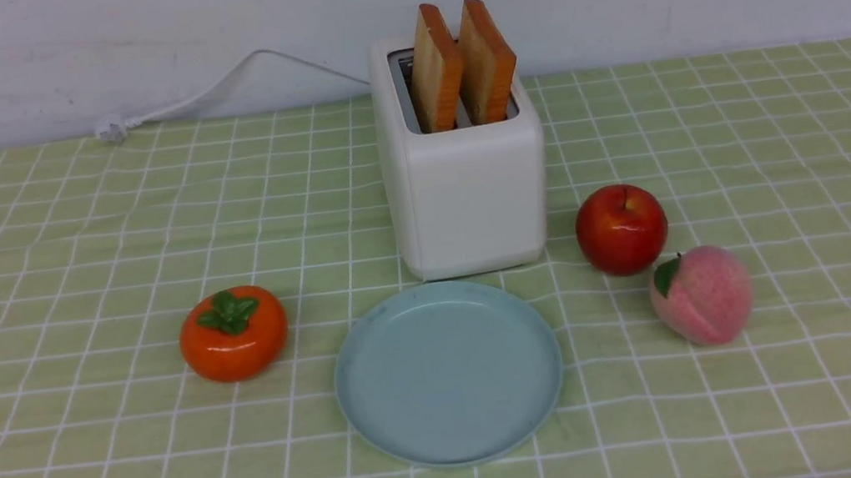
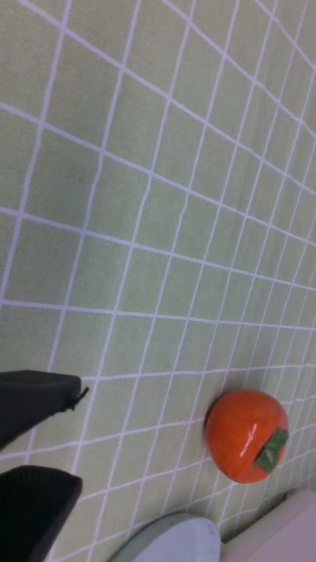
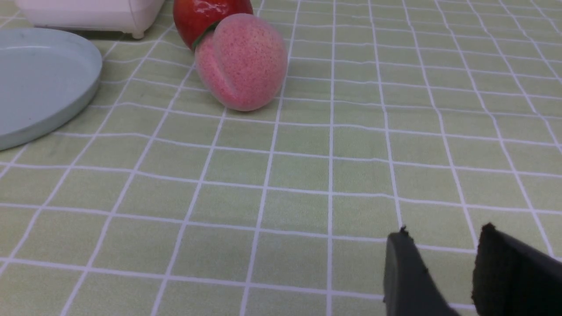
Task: Take toasted bread from bread machine on green coffee tablecloth place on plate.
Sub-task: 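Reach for a toast slice standing in the toaster with the left gripper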
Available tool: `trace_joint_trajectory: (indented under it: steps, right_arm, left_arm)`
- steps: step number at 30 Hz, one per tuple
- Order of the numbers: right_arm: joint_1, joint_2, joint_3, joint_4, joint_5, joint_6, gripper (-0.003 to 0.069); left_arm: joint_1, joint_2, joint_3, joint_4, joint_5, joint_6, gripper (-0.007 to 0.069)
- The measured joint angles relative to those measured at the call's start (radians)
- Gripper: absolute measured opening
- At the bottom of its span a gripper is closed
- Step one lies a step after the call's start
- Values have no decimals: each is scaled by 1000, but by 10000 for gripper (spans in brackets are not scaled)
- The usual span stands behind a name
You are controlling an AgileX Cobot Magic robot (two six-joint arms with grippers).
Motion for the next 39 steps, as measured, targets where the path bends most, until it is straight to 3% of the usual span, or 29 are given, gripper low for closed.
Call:
trace_joint_trajectory:
  steps: [8, 13, 20, 24, 25, 27, 28, 29, 35, 39]
  right_arm:
    - [0, 0, 0, 0, 0, 0, 240]
    - [0, 0, 0, 0, 0, 0, 240]
    - [0, 0, 0, 0, 0, 0, 240]
    - [0, 0, 1, -9, -21, -3, 240]
    - [0, 0, 4, 3, -38, 4, 240]
    - [0, 0, 9, 81, -82, 55, 240]
    - [0, 0, 10, 102, -93, 68, 240]
    - [0, 0, 10, 192, -143, 121, 240]
    - [0, 0, 10, 443, -309, 210, 240]
    - [0, 0, 2, 534, -381, 219, 230]
  left_arm:
    - [0, 0, 0, -196, -151, -62, 237]
    - [0, 0, 0, -387, -310, -71, 237]
    - [0, 0, 0, -602, -390, -66, 235]
    - [0, 0, -54, -593, -333, -5, 165]
    - [0, 0, -97, -587, -304, 21, 106]
    - [0, 0, -162, -574, -255, 71, 20]
    - [0, 0, -170, -574, -249, 77, 13]
    - [0, 0, -235, -566, -190, 135, -13]
    - [-44, 4, -388, -551, -3, 321, -13]
    - [-183, 94, -435, -525, 19, 405, -13]
